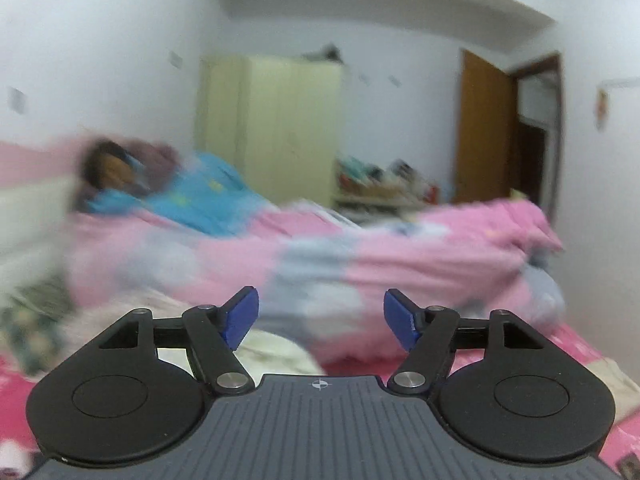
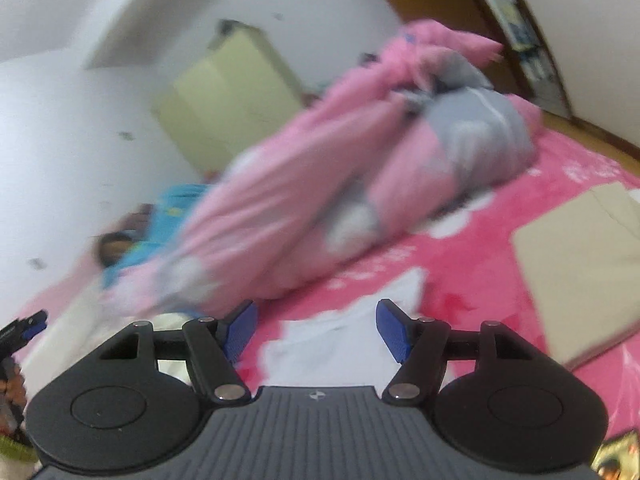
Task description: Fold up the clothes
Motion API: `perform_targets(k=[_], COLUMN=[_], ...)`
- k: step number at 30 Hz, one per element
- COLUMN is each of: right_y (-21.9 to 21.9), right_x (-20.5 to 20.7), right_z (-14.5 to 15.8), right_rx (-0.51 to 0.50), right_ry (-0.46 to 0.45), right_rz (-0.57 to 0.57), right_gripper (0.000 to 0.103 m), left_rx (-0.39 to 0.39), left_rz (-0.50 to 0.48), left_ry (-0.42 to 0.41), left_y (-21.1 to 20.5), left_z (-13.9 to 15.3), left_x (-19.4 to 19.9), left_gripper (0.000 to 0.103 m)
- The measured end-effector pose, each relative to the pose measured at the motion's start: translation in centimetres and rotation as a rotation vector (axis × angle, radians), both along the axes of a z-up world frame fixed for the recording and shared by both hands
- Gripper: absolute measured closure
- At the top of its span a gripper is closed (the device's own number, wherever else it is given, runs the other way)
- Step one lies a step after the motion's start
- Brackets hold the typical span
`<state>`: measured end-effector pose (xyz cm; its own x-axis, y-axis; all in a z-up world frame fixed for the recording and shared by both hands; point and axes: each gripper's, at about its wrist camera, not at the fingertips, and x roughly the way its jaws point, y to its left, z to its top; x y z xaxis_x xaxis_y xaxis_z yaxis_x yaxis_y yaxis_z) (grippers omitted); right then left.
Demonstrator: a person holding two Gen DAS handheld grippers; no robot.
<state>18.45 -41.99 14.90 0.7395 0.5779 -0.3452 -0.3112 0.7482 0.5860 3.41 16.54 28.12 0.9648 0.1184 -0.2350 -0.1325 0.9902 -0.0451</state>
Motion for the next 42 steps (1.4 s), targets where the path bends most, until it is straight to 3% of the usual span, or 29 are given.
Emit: perform_targets(k=[3,5,8,10,12,15,18,20,22,23,24,27,30,35,40,41,42], right_y=[1.9,4.3,8.8,12.6,17.0,23.3,27.2,29.2,30.1,30.4,30.7,31.0,31.2,32.6,33.3,33.4,33.3], right_x=[-3.7,-5.1,-5.8,-6.4,-7.0,-7.9,-8.7,-9.0,-9.0,-9.1,-9.2,-9.6,-10.0,-9.8,-8.6,-8.3,-8.1], right_z=[0.8,0.3,-2.0,-4.7,-7.7,-12.0,-14.8,-16.3,-17.3,-17.8,-18.1,-18.8,-19.1,-19.4,-20.3,-20.7,-21.2], right_rx=[0.014,0.005,0.02,0.033,-0.002,-0.082,-0.12,-0.133,-0.123,-0.116,-0.109,-0.077,-0.031,0.02,0.048,0.06,0.074], right_ry=[-0.037,-0.035,0.017,0.084,0.154,0.242,0.282,0.306,0.329,0.338,0.344,0.347,0.349,0.386,0.46,0.482,0.501], right_rz=[0.09,0.162,0.294,0.394,0.457,0.534,0.553,0.558,0.547,0.54,0.535,0.514,0.514,0.558,0.611,0.624,0.631], right_gripper=[0.034,0.034,0.034,0.034,0.034,0.039,0.039,0.039,0.039,0.04,0.041,0.041,0.041,0.036,0.037,0.045,0.065], left_rx=[0.036,0.04,0.033,0.042,0.049,-0.016,-0.052,-0.033,-0.029,-0.029,-0.038,-0.053,-0.086,-0.036,0.001,-0.009,-0.019], left_rz=[0.071,0.064,0.019,-0.015,-0.043,-0.112,-0.163,-0.189,-0.175,-0.168,-0.161,-0.142,-0.216,-0.452,-0.613,-0.623,-0.633], left_ry=[-0.012,0.037,0.163,0.267,0.353,0.467,0.55,0.572,0.542,0.524,0.493,0.414,0.304,0.116,0.102,0.104,0.106], left_y=[1.4,1.9,1.7,1.3,0.9,0.6,-0.4,-1.1,-1.3,-1.3,-1.2,-1.0,-1.7,-5.7,-9.3,-9.5,-9.8], left_z=[1.0,-0.5,-6.2,-12.0,-18.0,-25.6,-31.5,-33.8,-34.7,-35.1,-35.1,-34.4,-33.5,-31.7,-32.6,-32.7,-32.8], left_x=[-4.3,-5.9,-6.1,-6.3,-6.7,-7.3,-7.1,-6.8,-6.7,-6.7,-7.0,-8.0,-10.0,-12.9,-13.2,-13.0,-12.8], left_gripper=[0.03,0.029,0.028,0.029,0.03,0.034,0.041,0.05,0.055,0.065,0.083,0.102,0.102,0.102,0.102,0.102,0.102])
